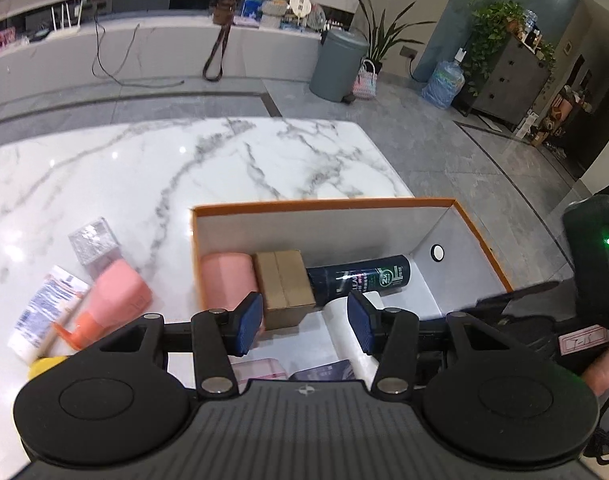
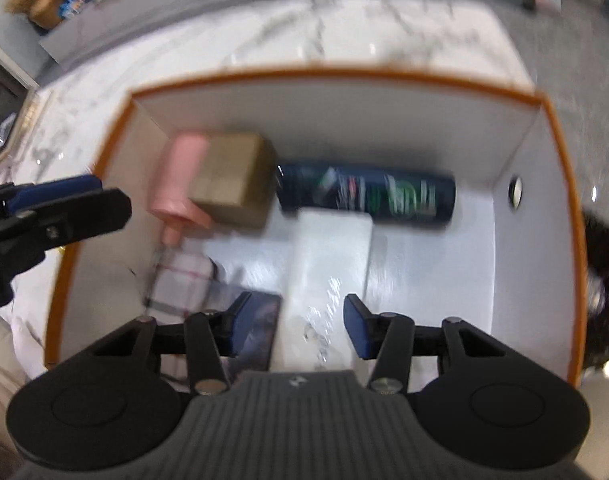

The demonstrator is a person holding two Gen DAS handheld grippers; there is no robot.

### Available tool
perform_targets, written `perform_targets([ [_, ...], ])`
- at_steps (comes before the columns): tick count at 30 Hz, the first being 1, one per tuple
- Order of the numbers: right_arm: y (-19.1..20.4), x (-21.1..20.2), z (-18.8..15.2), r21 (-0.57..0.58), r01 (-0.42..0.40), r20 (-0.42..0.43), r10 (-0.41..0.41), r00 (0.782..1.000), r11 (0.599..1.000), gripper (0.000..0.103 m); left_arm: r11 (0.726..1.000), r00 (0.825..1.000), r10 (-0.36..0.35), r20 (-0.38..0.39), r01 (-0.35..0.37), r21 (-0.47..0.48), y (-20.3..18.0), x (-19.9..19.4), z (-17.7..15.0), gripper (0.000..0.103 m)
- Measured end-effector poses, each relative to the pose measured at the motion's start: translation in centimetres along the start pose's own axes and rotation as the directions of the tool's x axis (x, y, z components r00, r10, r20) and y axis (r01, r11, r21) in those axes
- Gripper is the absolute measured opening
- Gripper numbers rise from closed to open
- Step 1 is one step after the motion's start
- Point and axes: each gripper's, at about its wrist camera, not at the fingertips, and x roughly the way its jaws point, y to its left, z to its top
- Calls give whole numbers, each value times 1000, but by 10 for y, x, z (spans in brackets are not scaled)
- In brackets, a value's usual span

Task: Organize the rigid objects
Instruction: 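Move both tools back over the loose items on the table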

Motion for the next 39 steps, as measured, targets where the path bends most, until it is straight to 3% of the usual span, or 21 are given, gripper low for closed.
perform_targets([
  [3,14,-19,-4,-50,17,116,-11,993,999,54,1000,999,17,40,-17,21,8,-21,-3,56],
  [6,33,-33,-4,-110,25,177,-5,984,994,55,997,996,66,62,-68,26,25,-43,-3,56],
  [11,76,-48,-2,-252,-61,224,120,967,966,54,991,991,129,24,-128,-28,67,-68,-8,56],
  [15,122,-43,1,-380,-87,208,177,962,921,53,981,982,190,-14,-190,-30,93,-78,-22,56],
  [18,149,-28,5,-436,-104,169,196,966,894,46,973,974,219,-51,-222,-65,113,-75,-32,56],
  [21,173,-9,10,-495,-84,138,173,975,865,45,964,970,230,-79,-238,-120,132,-63,-42,68],
  [26,200,26,17,-597,-37,96,117,988,802,43,954,961,235,-145,-256,-155,154,-29,-51,74],
  [29,215,43,24,-685,-5,78,80,994,729,43,950,948,255,-190,-282,-131,159,-8,-52,75],
  [32,225,59,33,-785,51,86,27,996,618,44,951,944,253,-213,-283,-124,167,7,-58,76],
  [37,237,95,47,-923,115,97,-66,993,367,59,955,955,209,-209,-245,-165,181,19,-66,76],
  [39,241,108,54,-943,129,102,-103,990,306,59,956,952,216,-217,-252,-151,182,22,-67,75],
])
